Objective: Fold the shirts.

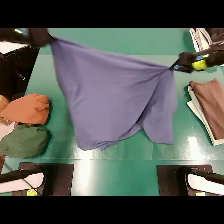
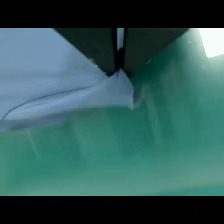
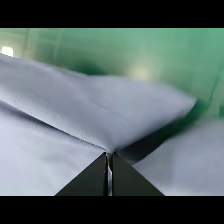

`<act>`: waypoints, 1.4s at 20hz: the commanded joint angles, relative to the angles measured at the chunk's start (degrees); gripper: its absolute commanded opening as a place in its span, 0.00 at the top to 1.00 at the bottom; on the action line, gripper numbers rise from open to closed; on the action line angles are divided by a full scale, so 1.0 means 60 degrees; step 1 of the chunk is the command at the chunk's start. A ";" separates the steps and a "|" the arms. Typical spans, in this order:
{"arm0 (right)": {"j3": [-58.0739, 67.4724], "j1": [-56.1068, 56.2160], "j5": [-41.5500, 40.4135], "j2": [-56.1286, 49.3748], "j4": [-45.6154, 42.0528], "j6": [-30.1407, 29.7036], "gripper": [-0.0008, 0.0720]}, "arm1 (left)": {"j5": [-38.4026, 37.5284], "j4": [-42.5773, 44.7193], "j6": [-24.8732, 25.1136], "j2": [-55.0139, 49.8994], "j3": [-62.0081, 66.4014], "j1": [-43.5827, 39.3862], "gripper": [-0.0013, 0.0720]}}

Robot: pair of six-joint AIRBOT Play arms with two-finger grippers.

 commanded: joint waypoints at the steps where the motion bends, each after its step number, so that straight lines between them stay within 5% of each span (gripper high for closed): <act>1: -0.0011 0.0069 -0.1206 -0.1730 -0.0069 -0.0117 0.96 | 0.0565 0.0226 0.0055 -0.1927 -0.0306 0.0015 0.95; 3: 0.0630 0.0069 -0.1188 -0.2477 -0.0004 -0.0120 0.96 | 0.0674 0.0237 0.0022 -0.2473 -0.0306 0.0073 0.95; 4: 0.1009 0.0066 -0.1060 -0.2769 0.0095 -0.0117 0.89 | 0.0630 0.0251 -0.0018 -0.2561 -0.0317 0.0135 0.83; 5: 0.1381 0.0051 -0.0860 -0.2965 0.0251 -0.0120 0.52 | 0.0550 0.0248 -0.0051 -0.2554 -0.0313 0.0219 0.40; 6: 0.1778 0.0011 -0.0612 -0.3096 0.0444 -0.0120 0.36 | 0.0299 0.0237 -0.0229 -0.2517 -0.0270 0.0324 0.19; 7: 0.2065 -0.0007 -0.0368 -0.3122 0.0557 -0.0124 0.36 | -0.0157 0.0219 -0.0306 -0.2441 -0.0233 0.0492 0.30; 12: 0.0929 -0.0098 0.0525 -0.1563 0.0681 -0.0882 0.37 | -0.2295 0.0211 -0.0288 -0.1147 -0.1359 0.1209 0.30; 21: -0.2980 -0.0109 -0.0193 0.2047 0.0761 -0.0907 0.37 | -0.0430 -0.1122 -0.0772 0.3763 -1.0626 0.0339 0.30; 28: -0.3286 -0.0109 -0.0277 0.2656 0.0765 -0.0907 0.37 | 0.1636 -0.2667 -0.0787 0.4054 -1.2422 -0.0739 0.30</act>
